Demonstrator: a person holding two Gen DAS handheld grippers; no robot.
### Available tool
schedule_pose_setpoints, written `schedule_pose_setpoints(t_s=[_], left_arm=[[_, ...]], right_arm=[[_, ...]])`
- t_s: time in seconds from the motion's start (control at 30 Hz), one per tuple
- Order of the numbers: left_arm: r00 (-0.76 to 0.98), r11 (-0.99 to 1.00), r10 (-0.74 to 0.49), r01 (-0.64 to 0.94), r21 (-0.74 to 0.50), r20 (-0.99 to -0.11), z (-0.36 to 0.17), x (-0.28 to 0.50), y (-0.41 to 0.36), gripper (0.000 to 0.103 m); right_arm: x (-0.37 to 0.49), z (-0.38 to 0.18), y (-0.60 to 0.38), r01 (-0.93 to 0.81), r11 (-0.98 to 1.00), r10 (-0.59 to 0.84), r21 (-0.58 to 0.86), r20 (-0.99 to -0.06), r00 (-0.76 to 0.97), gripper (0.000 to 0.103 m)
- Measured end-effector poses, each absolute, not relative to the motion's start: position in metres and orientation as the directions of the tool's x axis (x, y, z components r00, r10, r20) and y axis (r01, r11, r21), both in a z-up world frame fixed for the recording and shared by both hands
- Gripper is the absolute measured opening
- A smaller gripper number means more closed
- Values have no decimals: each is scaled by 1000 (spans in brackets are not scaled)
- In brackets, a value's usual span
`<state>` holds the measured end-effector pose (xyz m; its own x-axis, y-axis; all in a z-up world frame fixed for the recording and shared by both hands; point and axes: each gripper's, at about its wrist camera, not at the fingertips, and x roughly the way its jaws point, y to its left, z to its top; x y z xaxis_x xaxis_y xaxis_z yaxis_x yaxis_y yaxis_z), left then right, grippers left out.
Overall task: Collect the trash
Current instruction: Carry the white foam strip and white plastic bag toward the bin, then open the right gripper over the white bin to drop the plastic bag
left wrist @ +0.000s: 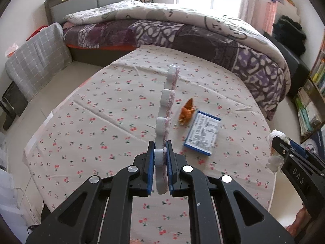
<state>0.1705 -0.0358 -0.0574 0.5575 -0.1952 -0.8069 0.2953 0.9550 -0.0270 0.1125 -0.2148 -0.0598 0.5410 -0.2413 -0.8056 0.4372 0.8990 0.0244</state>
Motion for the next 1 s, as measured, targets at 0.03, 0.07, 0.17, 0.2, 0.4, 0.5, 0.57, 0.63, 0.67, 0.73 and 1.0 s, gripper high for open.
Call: schedule_pose_setpoints(t_s=[0.03,0.07,0.17,0.2,0.4,0.5,0.57,0.63,0.67,0.73,1.0], left_arm=[[556,953,-199,301,-27,-807,-57,169,-39,11],[556,952,-201,306,-27,-807,-58,168,-42,11],[554,947,-209,321,-25,-806,-57,164,-51,11],[553,945,-212,326,-25,-806,-57,163,-53,11],[546,932,-231,361,-22,-805,-58,156,-72,11],[543,926,-239,376,-21,-805,-58,152,-80,11],[540,921,-246,389,-21,-805,-58,149,-86,11],[538,917,-252,399,-20,-804,-58,146,-91,11],[536,914,-256,406,-20,-804,-58,144,-95,11],[534,908,-262,418,-18,-804,-58,142,-100,11],[520,883,-289,470,-13,-804,-59,128,-125,11]], right_arm=[[111,-59,-218,442,897,-244,24,-806,540,29],[109,-59,-221,448,894,-248,25,-805,539,29],[104,-57,-230,461,887,-254,28,-805,536,29],[101,-57,-233,465,885,-257,27,-804,536,29],[89,-54,-252,496,868,-279,23,-804,525,29],[82,-52,-263,516,856,-292,21,-804,518,29],[78,-51,-270,529,848,-301,21,-804,513,29],[74,-51,-277,542,840,-308,20,-805,508,29],[71,-51,-281,551,834,-313,19,-806,503,29],[68,-51,-288,563,826,-319,19,-808,495,29],[50,-52,-317,625,780,-349,18,-816,460,30]])
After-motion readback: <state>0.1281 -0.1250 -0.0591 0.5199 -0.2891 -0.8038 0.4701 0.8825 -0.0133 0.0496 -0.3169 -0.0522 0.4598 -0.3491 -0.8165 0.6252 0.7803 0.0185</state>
